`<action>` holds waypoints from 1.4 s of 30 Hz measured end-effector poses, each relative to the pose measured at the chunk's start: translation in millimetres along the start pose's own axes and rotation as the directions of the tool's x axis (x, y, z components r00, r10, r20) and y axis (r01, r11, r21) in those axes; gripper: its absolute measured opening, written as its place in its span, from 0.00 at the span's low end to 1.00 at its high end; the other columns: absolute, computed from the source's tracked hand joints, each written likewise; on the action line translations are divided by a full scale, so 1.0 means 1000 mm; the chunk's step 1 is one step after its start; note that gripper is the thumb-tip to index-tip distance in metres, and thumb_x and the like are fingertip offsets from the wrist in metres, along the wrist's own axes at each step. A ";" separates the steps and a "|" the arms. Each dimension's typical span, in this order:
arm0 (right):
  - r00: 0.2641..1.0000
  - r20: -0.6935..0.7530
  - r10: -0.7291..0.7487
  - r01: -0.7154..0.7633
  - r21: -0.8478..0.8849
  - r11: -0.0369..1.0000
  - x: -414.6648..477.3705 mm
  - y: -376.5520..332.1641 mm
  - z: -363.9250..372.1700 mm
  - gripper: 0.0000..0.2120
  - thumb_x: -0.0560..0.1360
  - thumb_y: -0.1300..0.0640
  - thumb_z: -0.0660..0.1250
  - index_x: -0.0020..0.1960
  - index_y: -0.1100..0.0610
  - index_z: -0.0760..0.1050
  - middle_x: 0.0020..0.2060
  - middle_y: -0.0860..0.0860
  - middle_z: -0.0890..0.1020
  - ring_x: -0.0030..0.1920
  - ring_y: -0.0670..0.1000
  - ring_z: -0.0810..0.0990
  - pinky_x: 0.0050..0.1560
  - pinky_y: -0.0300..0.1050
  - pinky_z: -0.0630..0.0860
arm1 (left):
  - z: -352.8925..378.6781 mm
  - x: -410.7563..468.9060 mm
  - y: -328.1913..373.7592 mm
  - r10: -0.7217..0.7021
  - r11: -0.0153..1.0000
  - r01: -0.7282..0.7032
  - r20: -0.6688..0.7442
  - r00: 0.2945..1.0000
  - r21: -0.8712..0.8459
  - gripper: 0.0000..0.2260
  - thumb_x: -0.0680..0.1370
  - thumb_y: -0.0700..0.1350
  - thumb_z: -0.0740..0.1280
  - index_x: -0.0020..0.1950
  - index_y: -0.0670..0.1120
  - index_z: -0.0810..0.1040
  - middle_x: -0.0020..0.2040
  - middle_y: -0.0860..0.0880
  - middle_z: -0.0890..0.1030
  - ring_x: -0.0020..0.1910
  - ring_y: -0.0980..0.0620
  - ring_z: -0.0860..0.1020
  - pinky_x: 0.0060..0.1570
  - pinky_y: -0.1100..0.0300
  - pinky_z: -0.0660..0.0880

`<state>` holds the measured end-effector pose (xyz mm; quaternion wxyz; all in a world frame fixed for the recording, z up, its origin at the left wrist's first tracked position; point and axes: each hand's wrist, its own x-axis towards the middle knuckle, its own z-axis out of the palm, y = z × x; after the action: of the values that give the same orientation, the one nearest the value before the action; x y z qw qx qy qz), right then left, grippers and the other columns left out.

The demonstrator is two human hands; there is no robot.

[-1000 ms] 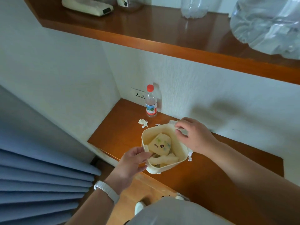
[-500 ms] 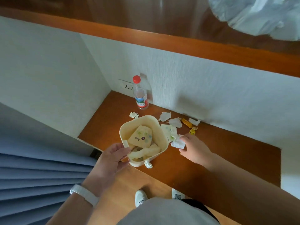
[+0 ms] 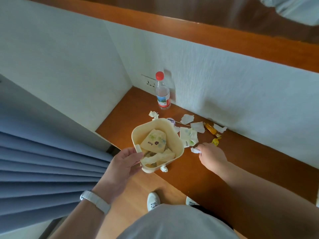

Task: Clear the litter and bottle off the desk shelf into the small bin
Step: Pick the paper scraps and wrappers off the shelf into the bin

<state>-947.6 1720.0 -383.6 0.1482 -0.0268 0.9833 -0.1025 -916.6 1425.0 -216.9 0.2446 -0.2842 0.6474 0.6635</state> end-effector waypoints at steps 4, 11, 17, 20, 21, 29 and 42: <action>0.998 -0.060 0.009 -0.007 0.036 0.999 -0.009 -0.006 -0.011 0.11 0.79 0.57 0.64 0.61 0.53 0.77 0.48 0.47 0.80 0.43 0.47 0.79 0.41 0.39 0.78 | -0.001 -0.005 0.001 0.008 1.000 -0.008 -0.006 1.000 0.025 0.08 0.82 0.40 0.67 0.59 0.39 0.79 0.50 0.44 0.89 0.54 0.44 0.85 0.65 0.44 0.78; 0.967 -0.253 -0.013 0.073 0.230 0.971 -0.024 -0.022 -0.056 0.11 0.77 0.61 0.66 0.59 0.55 0.79 0.55 0.49 0.79 0.45 0.48 0.80 0.42 0.38 0.78 | 0.002 0.003 0.002 0.025 0.999 -0.026 0.022 0.999 0.046 0.06 0.81 0.40 0.68 0.57 0.41 0.80 0.49 0.45 0.89 0.57 0.44 0.84 0.65 0.45 0.78; 0.888 -0.461 -0.009 0.200 0.369 0.908 -0.038 -0.050 -0.108 0.08 0.76 0.66 0.66 0.53 0.59 0.79 0.46 0.44 0.74 0.35 0.38 0.70 0.36 0.30 0.63 | 0.019 0.011 0.003 -0.006 0.995 -0.003 0.097 0.995 0.102 0.08 0.81 0.42 0.69 0.59 0.42 0.80 0.55 0.45 0.87 0.60 0.45 0.83 0.64 0.47 0.79; 0.859 -0.506 -0.079 0.286 0.347 0.893 -0.045 -0.069 -0.126 0.05 0.74 0.67 0.67 0.48 0.61 0.79 0.42 0.45 0.74 0.35 0.45 0.73 0.34 0.34 0.67 | 0.027 0.011 0.005 -0.009 0.992 -0.009 0.141 0.990 0.123 0.08 0.81 0.42 0.69 0.59 0.43 0.80 0.51 0.48 0.89 0.57 0.48 0.85 0.59 0.52 0.80; 0.857 -0.505 -0.107 0.307 0.333 0.892 -0.046 -0.075 -0.130 0.04 0.74 0.67 0.67 0.48 0.61 0.79 0.41 0.46 0.74 0.36 0.47 0.74 0.34 0.36 0.68 | 0.029 0.010 0.005 -0.008 0.991 -0.011 0.149 0.989 0.130 0.08 0.81 0.43 0.69 0.59 0.43 0.80 0.49 0.49 0.89 0.56 0.48 0.85 0.57 0.53 0.80; 0.908 -0.327 -0.261 0.337 0.202 0.919 -0.039 -0.081 -0.138 0.07 0.77 0.57 0.66 0.54 0.54 0.79 0.46 0.45 0.78 0.35 0.46 0.74 0.33 0.42 0.74 | 0.030 0.011 0.008 -0.016 0.990 -0.007 0.155 0.988 0.143 0.08 0.81 0.43 0.70 0.59 0.43 0.81 0.47 0.50 0.89 0.56 0.48 0.85 0.55 0.55 0.80; 0.975 -0.209 -0.074 0.145 0.346 0.927 -0.010 -0.035 -0.113 0.18 0.79 0.44 0.62 0.65 0.51 0.74 0.61 0.43 0.76 0.56 0.46 0.77 0.55 0.47 0.77 | 0.013 0.029 0.015 0.009 0.999 -0.012 0.058 0.998 0.040 0.08 0.81 0.42 0.69 0.59 0.42 0.81 0.50 0.48 0.89 0.57 0.47 0.85 0.63 0.49 0.79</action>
<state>-970.8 1708.9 -268.1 0.0488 -0.0441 0.9545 -0.2908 -949.1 1436.3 -226.0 0.2655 -0.2564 0.6547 0.6596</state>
